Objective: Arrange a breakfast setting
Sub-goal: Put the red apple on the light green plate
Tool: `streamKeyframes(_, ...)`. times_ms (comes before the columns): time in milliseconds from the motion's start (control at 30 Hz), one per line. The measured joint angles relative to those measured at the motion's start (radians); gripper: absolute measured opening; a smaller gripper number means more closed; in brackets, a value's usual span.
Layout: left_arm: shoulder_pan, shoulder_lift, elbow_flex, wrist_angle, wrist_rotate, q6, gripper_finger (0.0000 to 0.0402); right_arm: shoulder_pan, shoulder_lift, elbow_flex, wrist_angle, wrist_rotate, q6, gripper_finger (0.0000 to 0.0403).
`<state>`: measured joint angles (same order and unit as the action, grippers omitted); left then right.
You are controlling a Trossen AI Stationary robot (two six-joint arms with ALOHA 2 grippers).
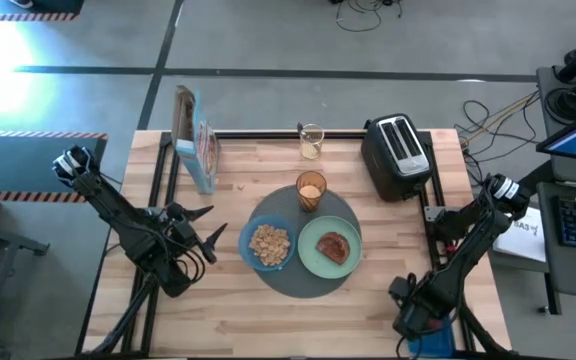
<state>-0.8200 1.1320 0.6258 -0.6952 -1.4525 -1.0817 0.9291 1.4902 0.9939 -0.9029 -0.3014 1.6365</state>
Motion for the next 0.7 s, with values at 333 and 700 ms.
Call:
streamKeyframes(333, 0.000, 0.000, 0.000, 0.003, 0.000, 0.000, 0.0270, 0.000, 0.000, 0.000, 0.017, -0.039, 0.044, 0.0235)
streamKeyframes(700, 0.000, 0.000, 0.000, 0.000, -0.001, 0.000, 0.0270, 0.000, 0.000, 0.000, 0.004, -0.148, 0.109, 0.0235)
